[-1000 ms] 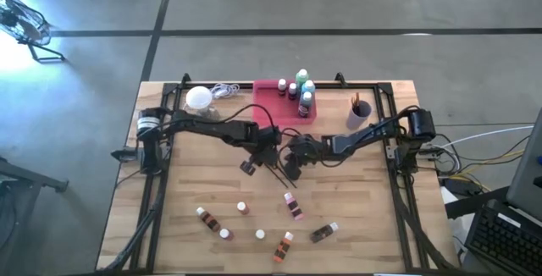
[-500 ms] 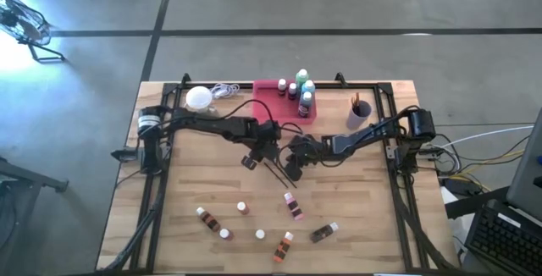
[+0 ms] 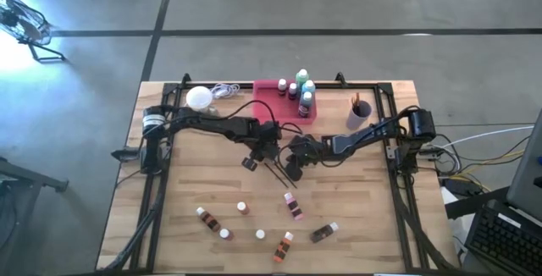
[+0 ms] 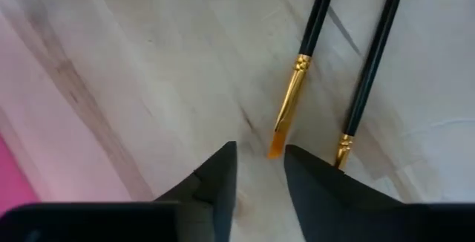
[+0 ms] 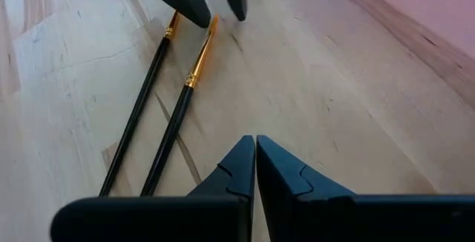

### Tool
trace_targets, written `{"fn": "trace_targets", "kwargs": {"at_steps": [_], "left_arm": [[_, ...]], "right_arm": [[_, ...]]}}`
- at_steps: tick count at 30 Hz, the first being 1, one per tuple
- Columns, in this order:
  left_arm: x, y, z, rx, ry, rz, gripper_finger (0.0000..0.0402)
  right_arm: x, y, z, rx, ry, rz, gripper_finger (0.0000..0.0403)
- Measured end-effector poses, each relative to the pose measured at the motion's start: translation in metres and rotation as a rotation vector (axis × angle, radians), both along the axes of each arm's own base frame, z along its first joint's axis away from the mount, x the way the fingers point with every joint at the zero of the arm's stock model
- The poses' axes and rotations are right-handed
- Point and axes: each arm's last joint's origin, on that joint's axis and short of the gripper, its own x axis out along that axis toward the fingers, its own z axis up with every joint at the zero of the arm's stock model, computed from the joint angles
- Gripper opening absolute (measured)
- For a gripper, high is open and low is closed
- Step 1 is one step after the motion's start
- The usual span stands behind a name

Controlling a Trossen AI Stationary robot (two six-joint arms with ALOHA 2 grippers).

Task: Pick & Place Paint Supplies
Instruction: Put the black gold paint brush into the violet cup

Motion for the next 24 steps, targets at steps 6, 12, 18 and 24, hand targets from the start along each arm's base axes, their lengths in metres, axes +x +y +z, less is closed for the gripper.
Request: {"fn": "trace_targets", "kwargs": {"at_steps": [6, 12, 18, 24], "left_arm": [[0.0, -0.002, 0.0, -0.039, -0.008, -0.01, 0.0039], [0.001, -0.002, 0.0, -0.06, -0.017, -0.024, 0.0005], [0.002, -0.002, 0.006, -0.05, -0.01, -0.021, 0.0003], [0.005, -0.001, 0.015, -0.047, -0.002, -0.018, 0.0001]], "right_arm": [[0.0, 0.0, 0.0, -0.007, 0.001, 0.008, 0.0013], [0.0, 0.0, 0.0, -0.009, 0.001, 0.01, 0.0013], [0.0, 0.0, 0.0, -0.006, 0.0, 0.013, 0.0013], [0.007, 0.0, 0.011, 0.039, -0.042, 0.068, 0.0023]]}}
